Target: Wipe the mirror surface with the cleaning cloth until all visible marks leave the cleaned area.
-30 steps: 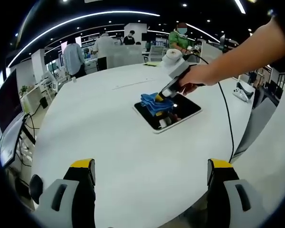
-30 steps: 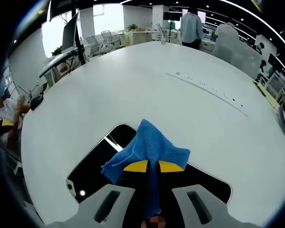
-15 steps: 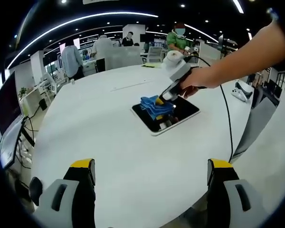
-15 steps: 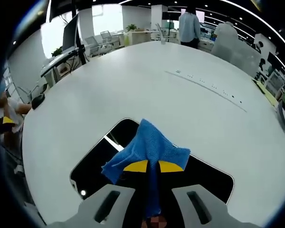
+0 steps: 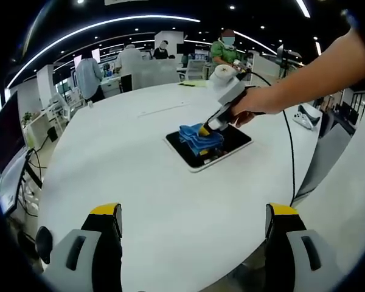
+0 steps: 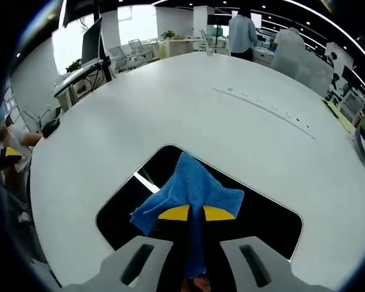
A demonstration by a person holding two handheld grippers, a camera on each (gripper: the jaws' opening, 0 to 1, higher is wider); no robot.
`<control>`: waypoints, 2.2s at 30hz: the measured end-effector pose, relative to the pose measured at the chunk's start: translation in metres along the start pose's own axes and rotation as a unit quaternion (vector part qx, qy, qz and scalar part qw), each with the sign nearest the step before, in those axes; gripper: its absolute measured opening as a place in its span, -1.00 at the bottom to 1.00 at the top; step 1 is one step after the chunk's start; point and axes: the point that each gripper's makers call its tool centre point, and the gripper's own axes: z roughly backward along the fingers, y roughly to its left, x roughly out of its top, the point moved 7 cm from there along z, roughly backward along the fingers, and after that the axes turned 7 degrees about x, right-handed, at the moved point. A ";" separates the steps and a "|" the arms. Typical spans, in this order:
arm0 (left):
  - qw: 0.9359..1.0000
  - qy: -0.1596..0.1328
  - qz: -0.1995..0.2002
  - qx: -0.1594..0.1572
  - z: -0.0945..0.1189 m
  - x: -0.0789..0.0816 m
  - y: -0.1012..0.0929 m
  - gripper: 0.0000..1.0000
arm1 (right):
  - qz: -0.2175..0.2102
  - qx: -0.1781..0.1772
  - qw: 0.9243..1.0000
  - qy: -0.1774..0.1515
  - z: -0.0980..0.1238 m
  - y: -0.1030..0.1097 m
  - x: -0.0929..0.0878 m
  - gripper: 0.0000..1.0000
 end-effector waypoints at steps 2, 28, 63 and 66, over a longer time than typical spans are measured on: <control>1.000 0.000 -0.006 -0.002 0.000 0.000 0.000 0.98 | -0.002 0.000 1.000 0.000 0.002 0.003 -0.002 -0.96; 0.999 -0.004 -0.029 -0.021 0.006 0.003 -0.001 0.98 | -0.019 0.006 1.000 0.000 0.023 0.028 -0.019 -0.96; 0.998 -0.007 -0.059 -0.026 0.004 0.017 -0.010 0.98 | -0.030 0.020 0.999 -0.018 0.035 0.044 -0.041 -0.96; 0.998 -0.005 -0.062 -0.026 0.005 0.017 -0.012 0.98 | -0.027 0.021 0.999 -0.018 0.035 0.043 -0.040 -0.96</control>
